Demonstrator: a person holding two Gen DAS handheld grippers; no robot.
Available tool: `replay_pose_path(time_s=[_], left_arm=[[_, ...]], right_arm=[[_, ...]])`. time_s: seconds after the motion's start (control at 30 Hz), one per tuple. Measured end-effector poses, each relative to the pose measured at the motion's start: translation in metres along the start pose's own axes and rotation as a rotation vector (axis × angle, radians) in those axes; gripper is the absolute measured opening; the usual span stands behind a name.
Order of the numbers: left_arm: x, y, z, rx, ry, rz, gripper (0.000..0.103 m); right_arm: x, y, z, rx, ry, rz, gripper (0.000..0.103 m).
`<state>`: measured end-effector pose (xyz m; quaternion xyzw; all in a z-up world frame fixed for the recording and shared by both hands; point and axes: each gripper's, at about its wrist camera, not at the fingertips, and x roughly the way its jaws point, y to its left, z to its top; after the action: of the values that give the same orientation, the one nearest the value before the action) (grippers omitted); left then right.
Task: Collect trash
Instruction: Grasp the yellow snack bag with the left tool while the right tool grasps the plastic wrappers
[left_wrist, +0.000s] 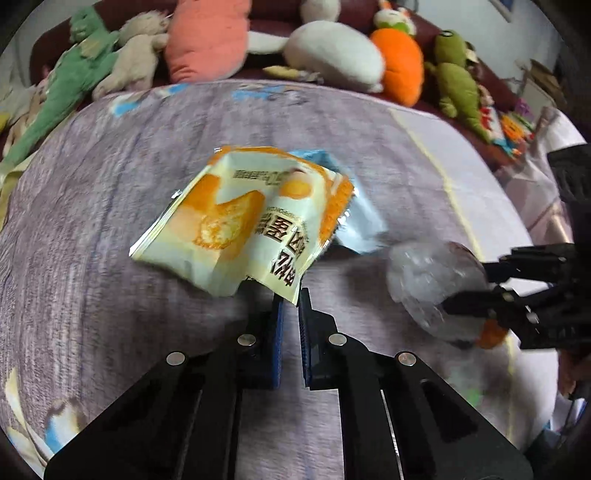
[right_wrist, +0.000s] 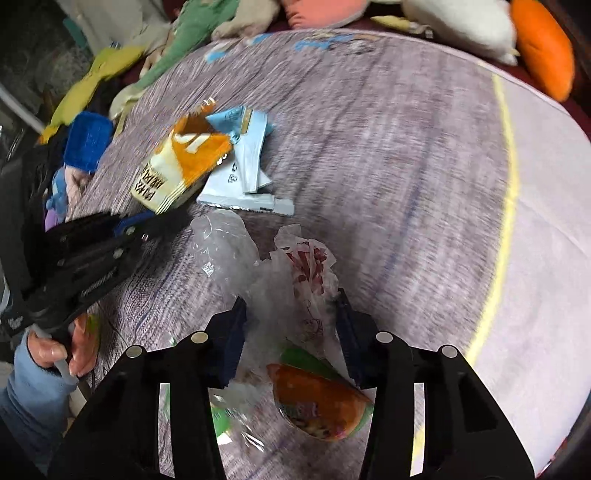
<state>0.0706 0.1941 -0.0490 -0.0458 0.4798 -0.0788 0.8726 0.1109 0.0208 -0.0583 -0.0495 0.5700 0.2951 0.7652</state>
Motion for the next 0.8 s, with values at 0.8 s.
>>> replay_pose_path(time_s=[0.8], left_arm=[[-0.061,-0.034,-0.033,-0.03,-0.052,0.029,0.041]], right_arm=[[-0.088,-0.037,-0.059,0.078,-0.156,-0.019,0.043]])
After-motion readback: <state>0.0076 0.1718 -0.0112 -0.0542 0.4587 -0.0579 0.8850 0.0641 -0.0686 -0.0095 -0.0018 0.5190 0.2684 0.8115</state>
